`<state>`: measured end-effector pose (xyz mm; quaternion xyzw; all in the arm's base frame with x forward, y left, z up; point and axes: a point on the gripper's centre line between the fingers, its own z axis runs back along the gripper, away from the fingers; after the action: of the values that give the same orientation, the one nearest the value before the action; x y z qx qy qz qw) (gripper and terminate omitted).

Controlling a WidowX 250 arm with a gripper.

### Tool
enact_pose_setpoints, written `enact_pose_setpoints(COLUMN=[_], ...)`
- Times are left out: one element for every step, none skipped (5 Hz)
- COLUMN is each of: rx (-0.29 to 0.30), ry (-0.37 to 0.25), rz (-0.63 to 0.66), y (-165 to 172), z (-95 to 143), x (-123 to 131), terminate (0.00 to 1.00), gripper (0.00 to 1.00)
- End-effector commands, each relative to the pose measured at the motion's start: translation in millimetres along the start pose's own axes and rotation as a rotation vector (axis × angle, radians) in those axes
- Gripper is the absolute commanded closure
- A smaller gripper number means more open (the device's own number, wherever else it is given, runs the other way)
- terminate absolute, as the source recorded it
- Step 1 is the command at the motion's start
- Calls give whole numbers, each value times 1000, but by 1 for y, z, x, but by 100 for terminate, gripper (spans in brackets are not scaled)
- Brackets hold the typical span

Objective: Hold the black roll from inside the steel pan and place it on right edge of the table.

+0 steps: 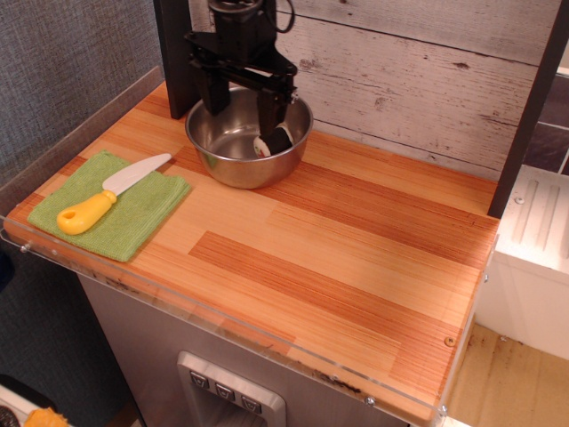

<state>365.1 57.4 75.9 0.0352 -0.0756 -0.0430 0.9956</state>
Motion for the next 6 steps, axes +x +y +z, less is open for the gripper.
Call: enact_pose_setpoints(rx=[12,3,15,18,6,-20], ry=[-24,-4,-22,-40,-42,-61], rz=[44,56,71,80,76,72], y=[9,6,3,1,0,1], z=[-4,-20,-36,-48,-54,-52], x=[10,9,13,19,20,18], terminate=[0,0,0,0,0,0], gripper=[0,0,0,0,0,100])
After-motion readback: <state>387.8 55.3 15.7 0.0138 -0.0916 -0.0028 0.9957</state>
